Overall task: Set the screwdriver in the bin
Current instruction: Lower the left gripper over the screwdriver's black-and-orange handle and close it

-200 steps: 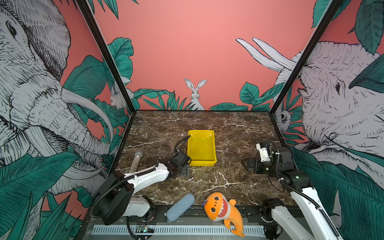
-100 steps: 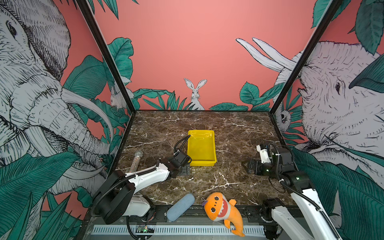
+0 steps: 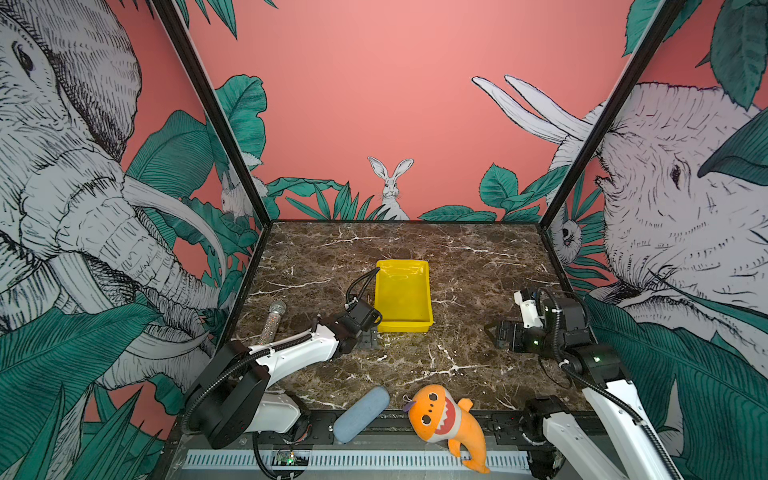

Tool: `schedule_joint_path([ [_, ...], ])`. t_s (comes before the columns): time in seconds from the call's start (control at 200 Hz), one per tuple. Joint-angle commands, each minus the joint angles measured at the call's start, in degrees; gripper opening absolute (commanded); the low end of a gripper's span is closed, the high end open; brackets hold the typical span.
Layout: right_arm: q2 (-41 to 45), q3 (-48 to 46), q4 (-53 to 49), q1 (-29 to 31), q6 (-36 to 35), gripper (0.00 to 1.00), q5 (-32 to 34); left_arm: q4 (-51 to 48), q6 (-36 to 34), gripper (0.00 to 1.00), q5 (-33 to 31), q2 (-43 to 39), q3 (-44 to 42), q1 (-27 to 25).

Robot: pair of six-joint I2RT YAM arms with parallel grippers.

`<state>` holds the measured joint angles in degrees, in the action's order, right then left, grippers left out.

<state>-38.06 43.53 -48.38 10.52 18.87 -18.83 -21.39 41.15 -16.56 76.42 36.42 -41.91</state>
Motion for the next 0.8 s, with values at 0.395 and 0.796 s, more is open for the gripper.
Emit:
schedule_joint_path([
  [0.395,0.39,-0.09,0.13,0.29,-0.50,1.00,0.82,0.29,-1.42,0.87,3.48,0.04,-0.33,3.54],
  [0.796,0.71,-0.16,-0.24,0.29,-0.50,1.00,1.10,1.52,-3.17,0.81,4.97,4.59,2.15,3.57],
])
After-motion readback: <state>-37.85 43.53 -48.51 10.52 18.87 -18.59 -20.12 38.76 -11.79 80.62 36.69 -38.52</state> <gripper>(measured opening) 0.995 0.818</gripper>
